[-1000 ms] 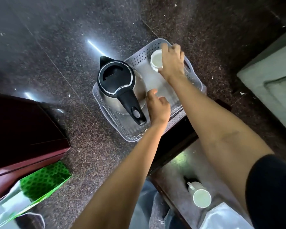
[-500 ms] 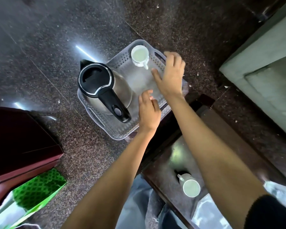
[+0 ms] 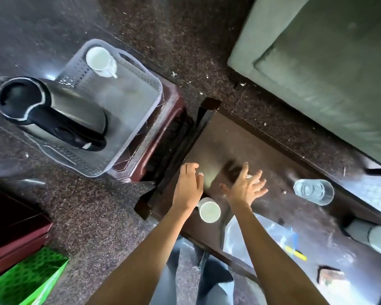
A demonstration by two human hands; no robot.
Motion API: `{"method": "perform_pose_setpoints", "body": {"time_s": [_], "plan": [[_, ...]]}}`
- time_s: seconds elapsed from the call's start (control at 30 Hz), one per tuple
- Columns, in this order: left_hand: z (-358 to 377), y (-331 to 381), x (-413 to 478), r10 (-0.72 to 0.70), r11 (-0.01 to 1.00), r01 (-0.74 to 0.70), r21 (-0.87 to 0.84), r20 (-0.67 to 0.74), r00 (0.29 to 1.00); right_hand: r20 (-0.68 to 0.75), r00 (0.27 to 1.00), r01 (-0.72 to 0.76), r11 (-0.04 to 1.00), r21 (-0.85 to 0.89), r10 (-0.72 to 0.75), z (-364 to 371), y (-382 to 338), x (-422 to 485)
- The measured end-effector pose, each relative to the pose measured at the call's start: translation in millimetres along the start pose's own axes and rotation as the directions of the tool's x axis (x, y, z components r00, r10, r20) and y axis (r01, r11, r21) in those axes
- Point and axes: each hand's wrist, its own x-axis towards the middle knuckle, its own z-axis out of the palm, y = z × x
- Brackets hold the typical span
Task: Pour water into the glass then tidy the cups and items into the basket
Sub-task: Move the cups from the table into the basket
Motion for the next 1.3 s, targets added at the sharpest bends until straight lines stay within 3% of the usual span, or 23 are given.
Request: {"method": "perform_pose_setpoints", "body": {"time_s": [0.23, 0.37, 0.47, 0.63, 0.8, 0.9, 1.07, 1.3], "plan": [[25.4, 8.1, -15.1, 0.007, 1.0, -0.008, 0.019, 0.07, 0.998, 0.043, 0.993, 0.105, 0.986, 0.133, -0.112, 8.2, 47.5, 18.5], [19.6, 9.0, -8.6, -0.008, 1.0, 0.008, 0.005, 0.011, 1.0, 0.009, 0.983, 0.181, 0.978, 0.107, -0.183, -10.2, 45.7, 19.4], [-0.2, 9.8, 6.2, -0.033, 0.999, 0.032, -0.006, -0.084, 0.996, -0.11, 0.957, 0.282, 0.951, 0.126, -0.269, -41.8, 12.9, 11.4], [-64.2, 12.1, 48.8, -0.13, 0.991, 0.109, -0.077, -0.394, 0.91, -0.358, 0.819, 0.529, 0.831, 0.171, -0.447, -118.6, -98.9, -13.8], [-130.5, 4.4, 87.5, -0.185, 0.98, 0.1, -0.175, -0.588, 0.788, -0.357, 0.642, 0.749, 0.654, 0.105, -0.679, -171.8, -221.6, -35.9], [-151.2, -5.5, 105.0, -0.247, 0.963, 0.129, -0.238, -0.574, 0.781, -0.252, 0.557, 0.82, 0.572, 0.018, -0.791, -171.2, -283.5, -36.5], [-161.2, -24.5, 114.0, -0.321, 0.929, 0.171, -0.328, -0.483, 0.815, -0.123, 0.451, 0.826, 0.466, -0.317, -0.884, -132.4, -343.5, -17.9], [-161.6, -41.6, 113.6, -0.309, 0.917, 0.158, -0.366, -0.399, 0.863, -0.175, 0.472, 0.78, 0.501, -0.375, -0.864, -89.8, -372.8, 0.8]]}}
